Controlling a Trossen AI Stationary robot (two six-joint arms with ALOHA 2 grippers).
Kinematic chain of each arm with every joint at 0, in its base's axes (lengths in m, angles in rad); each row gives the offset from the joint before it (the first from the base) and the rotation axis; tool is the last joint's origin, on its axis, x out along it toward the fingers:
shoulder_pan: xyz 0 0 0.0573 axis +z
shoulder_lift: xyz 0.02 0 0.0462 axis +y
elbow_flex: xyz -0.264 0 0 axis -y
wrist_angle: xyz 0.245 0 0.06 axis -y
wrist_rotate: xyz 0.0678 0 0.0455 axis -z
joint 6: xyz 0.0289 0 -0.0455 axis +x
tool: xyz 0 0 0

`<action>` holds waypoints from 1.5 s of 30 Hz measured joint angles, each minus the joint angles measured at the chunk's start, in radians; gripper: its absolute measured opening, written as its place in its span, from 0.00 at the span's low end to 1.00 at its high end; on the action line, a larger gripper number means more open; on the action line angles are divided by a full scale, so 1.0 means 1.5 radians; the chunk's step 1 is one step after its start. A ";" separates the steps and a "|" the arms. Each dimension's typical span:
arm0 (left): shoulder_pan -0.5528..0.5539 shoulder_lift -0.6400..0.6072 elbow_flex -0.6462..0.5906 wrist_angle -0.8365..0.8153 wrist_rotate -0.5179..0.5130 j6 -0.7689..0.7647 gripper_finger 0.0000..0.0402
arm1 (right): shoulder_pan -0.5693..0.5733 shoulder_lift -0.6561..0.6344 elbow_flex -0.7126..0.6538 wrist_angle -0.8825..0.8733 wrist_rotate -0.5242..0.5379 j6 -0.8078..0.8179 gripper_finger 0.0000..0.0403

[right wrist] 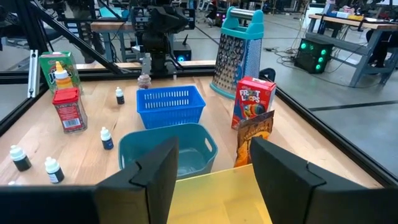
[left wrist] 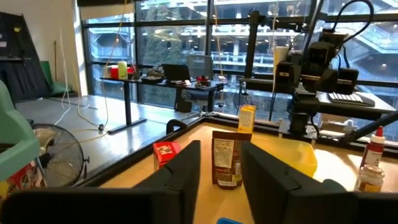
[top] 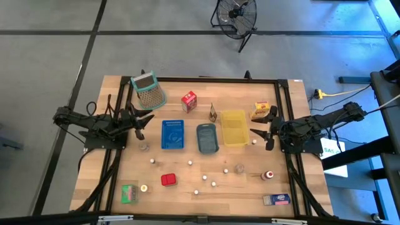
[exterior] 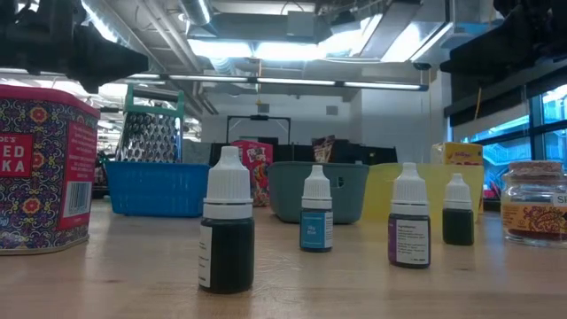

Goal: Pick & Place Kitchen Items
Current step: Put the small food coloring bottle into the gray bin

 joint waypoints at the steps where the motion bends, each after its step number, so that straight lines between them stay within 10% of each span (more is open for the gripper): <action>1: 0.000 0.000 0.000 0.000 -0.003 -0.003 0.31 | 0.000 0.000 0.000 0.000 -0.001 0.000 0.50; 16: 0.000 0.000 0.000 -0.021 -0.061 -0.030 0.61 | 0.000 0.109 0.037 -0.010 -0.094 0.015 0.50; 45: 0.000 0.000 0.000 -0.010 0.007 0.008 0.61 | 0.001 0.506 0.303 -0.137 -0.246 0.111 0.50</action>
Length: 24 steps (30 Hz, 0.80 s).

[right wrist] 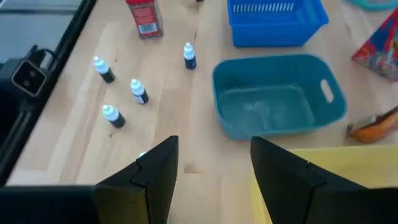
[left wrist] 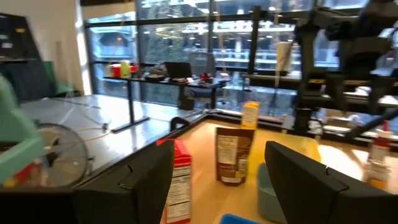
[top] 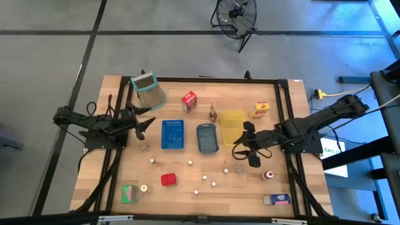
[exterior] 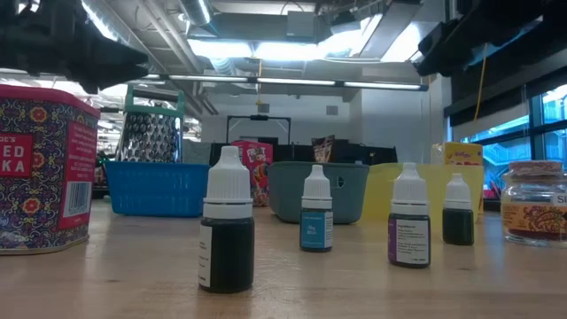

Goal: Pick & Place Kitchen Items
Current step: Put the small food coloring bottle into the gray bin

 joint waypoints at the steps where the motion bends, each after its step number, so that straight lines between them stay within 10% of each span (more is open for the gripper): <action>1: 0.000 0.000 0.000 0.000 0.011 0.000 0.61 | 0.000 0.005 0.000 0.006 -0.002 0.006 0.50; 24: 0.000 0.000 0.000 -0.036 0.062 -0.029 0.61 | -0.002 0.042 0.022 -0.068 -0.080 0.174 0.50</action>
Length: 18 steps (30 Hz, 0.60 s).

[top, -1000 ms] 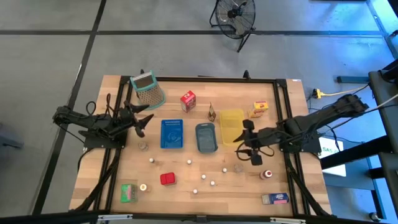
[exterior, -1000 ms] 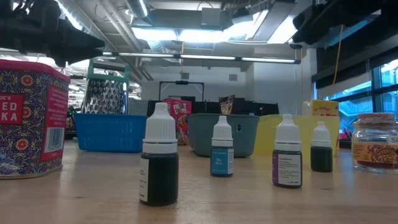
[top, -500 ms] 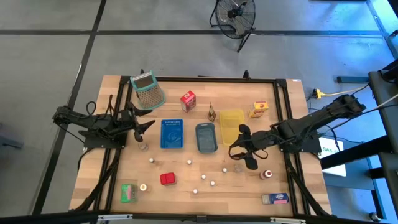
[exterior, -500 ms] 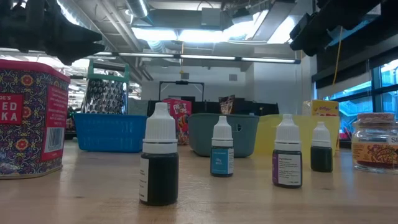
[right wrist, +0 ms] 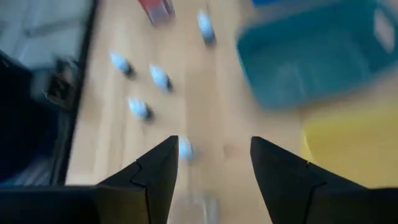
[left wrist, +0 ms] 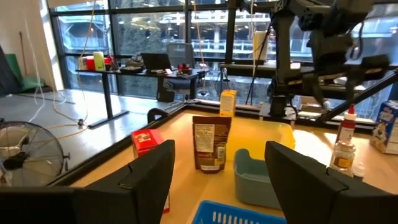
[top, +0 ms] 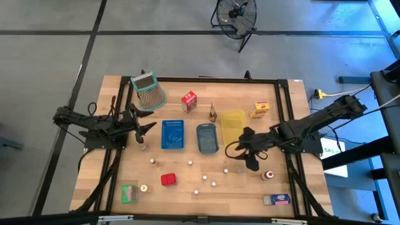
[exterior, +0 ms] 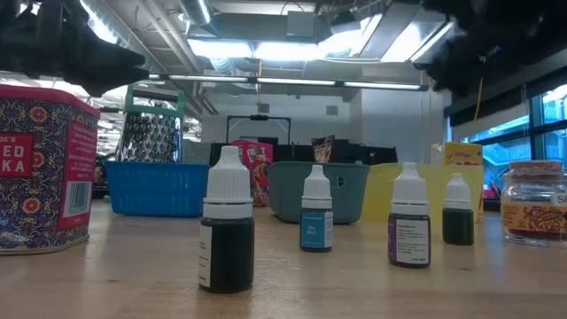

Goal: Pick & Place Kitchen Items
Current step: Put the small food coloring bottle into the gray bin

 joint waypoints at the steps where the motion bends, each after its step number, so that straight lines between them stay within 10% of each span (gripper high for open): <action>1: 0.000 0.000 0.000 0.000 0.006 -0.005 0.61 | -0.002 0.000 0.017 -0.056 -0.001 0.023 0.50; 9: 0.000 0.000 0.000 -0.018 0.023 -0.007 0.61 | -0.004 -0.001 0.123 -0.390 -0.001 0.102 0.46; 18: 0.000 0.000 0.000 -0.018 0.060 -0.024 0.61 | -0.030 0.000 0.087 -0.430 0.015 0.152 0.37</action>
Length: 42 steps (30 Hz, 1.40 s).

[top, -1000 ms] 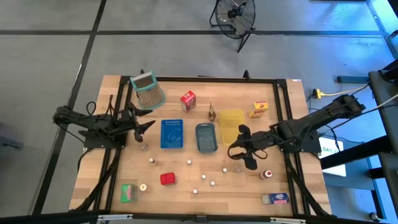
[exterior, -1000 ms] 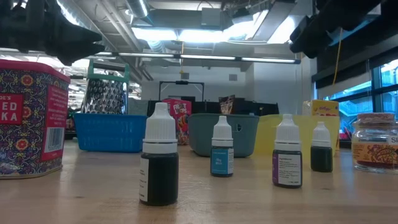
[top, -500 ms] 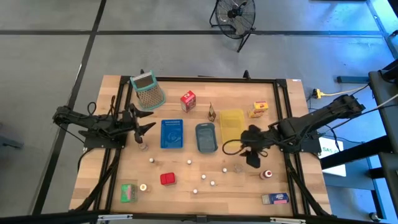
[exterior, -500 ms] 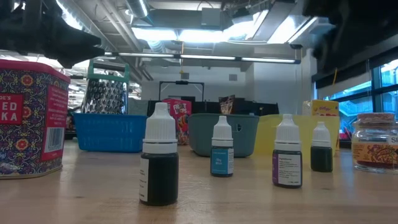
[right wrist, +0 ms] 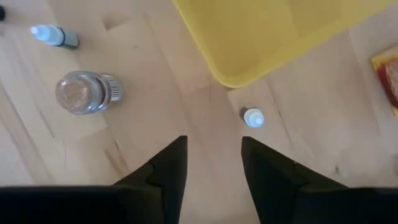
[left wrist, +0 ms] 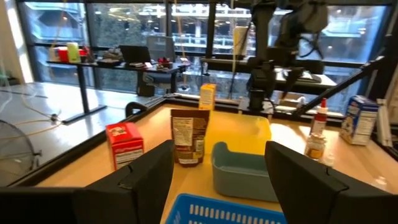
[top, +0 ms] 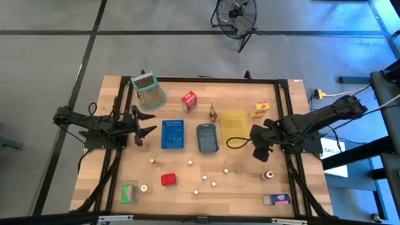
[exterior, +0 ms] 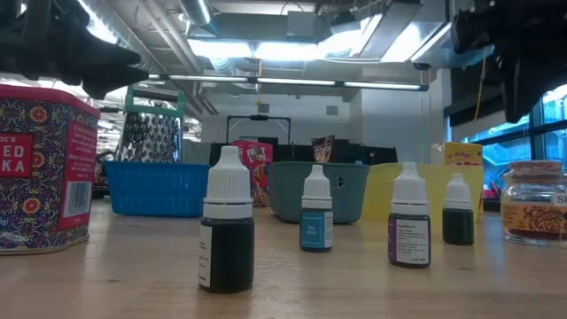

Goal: Pick & Place Kitchen Items
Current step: Put the small food coloring bottle into the gray bin

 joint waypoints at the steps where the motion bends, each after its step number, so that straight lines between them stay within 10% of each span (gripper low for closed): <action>1: 0.000 0.000 0.000 0.000 0.006 0.000 0.61 | -0.001 0.002 -0.002 0.002 -0.005 0.005 0.37; 33: 0.000 0.000 0.000 -0.001 -0.001 0.008 0.61 | -0.017 0.001 -0.003 0.160 -0.076 -0.024 0.36; 42: 0.000 0.000 0.000 -0.002 -0.023 0.061 0.61 | -0.017 0.001 -0.003 0.159 -0.065 0.047 0.55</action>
